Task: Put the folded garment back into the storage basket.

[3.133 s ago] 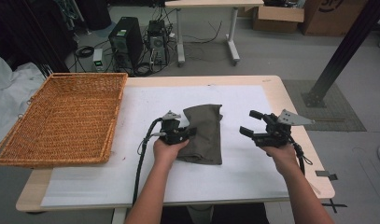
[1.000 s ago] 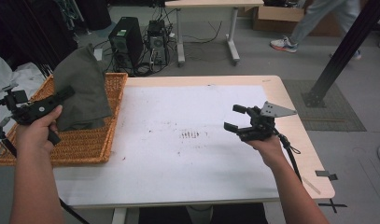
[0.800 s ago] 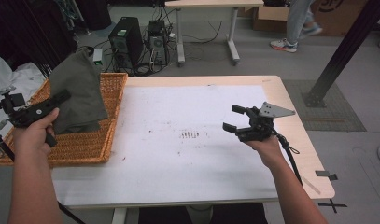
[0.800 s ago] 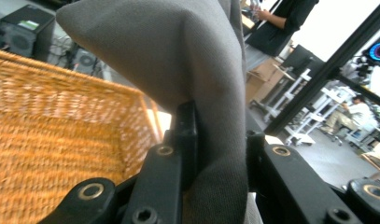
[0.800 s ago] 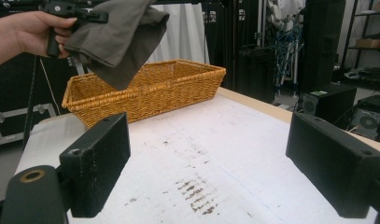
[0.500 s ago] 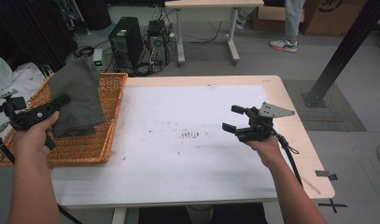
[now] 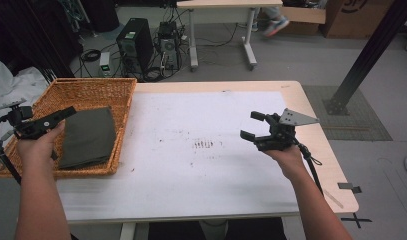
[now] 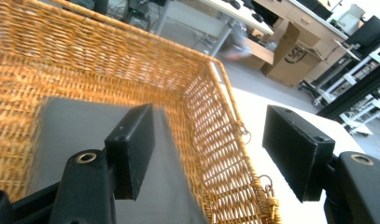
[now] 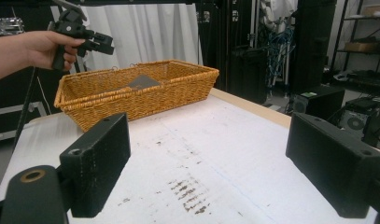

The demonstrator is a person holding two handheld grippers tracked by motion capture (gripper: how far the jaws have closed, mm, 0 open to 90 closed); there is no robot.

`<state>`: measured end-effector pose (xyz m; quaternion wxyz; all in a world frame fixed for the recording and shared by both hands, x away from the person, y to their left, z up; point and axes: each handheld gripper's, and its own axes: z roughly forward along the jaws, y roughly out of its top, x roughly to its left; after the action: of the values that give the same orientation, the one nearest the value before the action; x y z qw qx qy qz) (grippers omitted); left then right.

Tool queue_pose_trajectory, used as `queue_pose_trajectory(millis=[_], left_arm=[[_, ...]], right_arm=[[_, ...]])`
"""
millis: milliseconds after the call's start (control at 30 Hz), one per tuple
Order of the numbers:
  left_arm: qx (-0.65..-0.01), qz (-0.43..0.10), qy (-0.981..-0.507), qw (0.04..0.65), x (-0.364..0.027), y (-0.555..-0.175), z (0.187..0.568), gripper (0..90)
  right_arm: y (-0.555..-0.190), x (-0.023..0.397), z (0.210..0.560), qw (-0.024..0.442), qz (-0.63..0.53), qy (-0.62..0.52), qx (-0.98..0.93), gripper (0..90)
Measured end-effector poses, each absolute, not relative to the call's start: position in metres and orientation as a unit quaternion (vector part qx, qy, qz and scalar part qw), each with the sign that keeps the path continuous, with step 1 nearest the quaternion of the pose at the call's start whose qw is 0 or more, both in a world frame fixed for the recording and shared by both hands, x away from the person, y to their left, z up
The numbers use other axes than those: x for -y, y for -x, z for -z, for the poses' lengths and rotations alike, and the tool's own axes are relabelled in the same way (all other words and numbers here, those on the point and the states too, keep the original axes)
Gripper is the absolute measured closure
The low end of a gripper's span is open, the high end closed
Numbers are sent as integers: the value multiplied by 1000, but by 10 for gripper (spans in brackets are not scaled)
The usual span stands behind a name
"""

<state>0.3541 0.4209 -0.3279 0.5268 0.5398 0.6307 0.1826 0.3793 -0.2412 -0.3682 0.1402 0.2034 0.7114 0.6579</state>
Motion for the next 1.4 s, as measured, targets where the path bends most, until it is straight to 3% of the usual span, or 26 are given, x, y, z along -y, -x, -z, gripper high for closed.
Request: queue_pose_trajectory(millis=[333,600,700,1100,1400], left_arm=[[-620,-181,-539,541,-419,-350,324,310],[-577,-191,-548,575,-399,-347,315,237],[-558,-198,-566,573,-383,-348,310,167],[-425,-174,-621,635,-302,-345,287,159],[-355,-157,-653,650,-242,-329,299,158]], right_arm=[[-378,237,367,140,-658,-201,-712,135],[-378,240,365,156,-652,-203,-714,135],[-378,240,363,162,-651,-206,-712,137],[-383,237,339,181,-641,-230,-710,131],[-378,229,331,192,-632,-240,-712,130]])
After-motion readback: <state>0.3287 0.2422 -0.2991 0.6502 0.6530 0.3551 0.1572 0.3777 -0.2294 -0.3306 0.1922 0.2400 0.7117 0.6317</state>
